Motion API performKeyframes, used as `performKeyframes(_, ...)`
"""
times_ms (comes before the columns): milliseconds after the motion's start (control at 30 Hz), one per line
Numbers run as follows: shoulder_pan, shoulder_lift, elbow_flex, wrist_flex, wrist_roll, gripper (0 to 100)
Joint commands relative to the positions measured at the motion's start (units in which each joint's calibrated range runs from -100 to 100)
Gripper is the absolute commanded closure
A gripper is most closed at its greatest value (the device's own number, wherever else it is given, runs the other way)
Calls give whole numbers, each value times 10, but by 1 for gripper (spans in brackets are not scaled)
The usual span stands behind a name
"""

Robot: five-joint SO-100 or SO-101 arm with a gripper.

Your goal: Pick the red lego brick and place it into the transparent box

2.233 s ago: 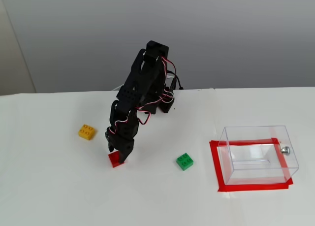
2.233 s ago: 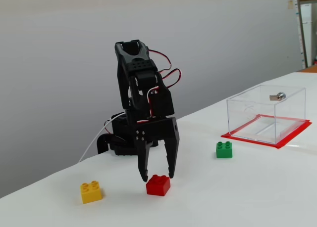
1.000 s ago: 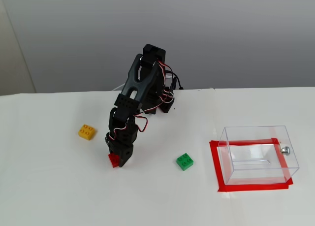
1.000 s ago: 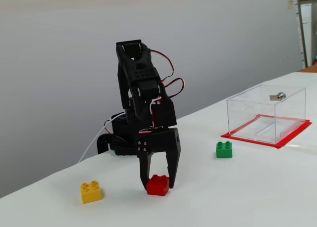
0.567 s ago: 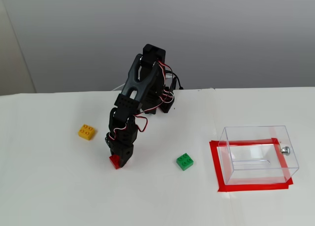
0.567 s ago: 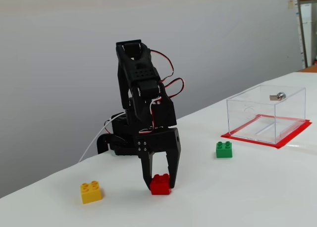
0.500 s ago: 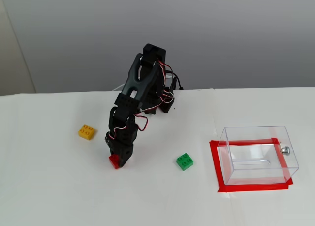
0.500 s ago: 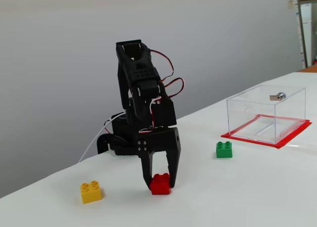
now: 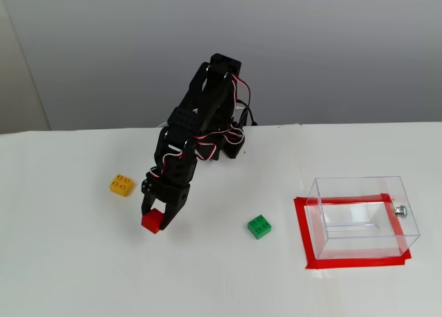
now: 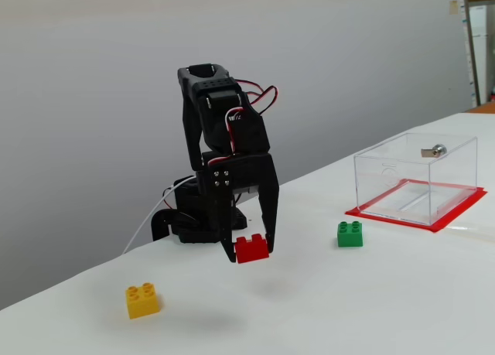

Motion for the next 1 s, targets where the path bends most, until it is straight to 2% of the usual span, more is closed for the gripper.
performKeyframes(0, -23, -62, -21, 5, 25, 96)
performKeyframes(133, -56, -99, -54, 35, 38, 96)
performKeyframes(500, -222, -108, -266, 244, 38, 97)
performKeyframes(967, -463, -102, -311, 267, 38, 97)
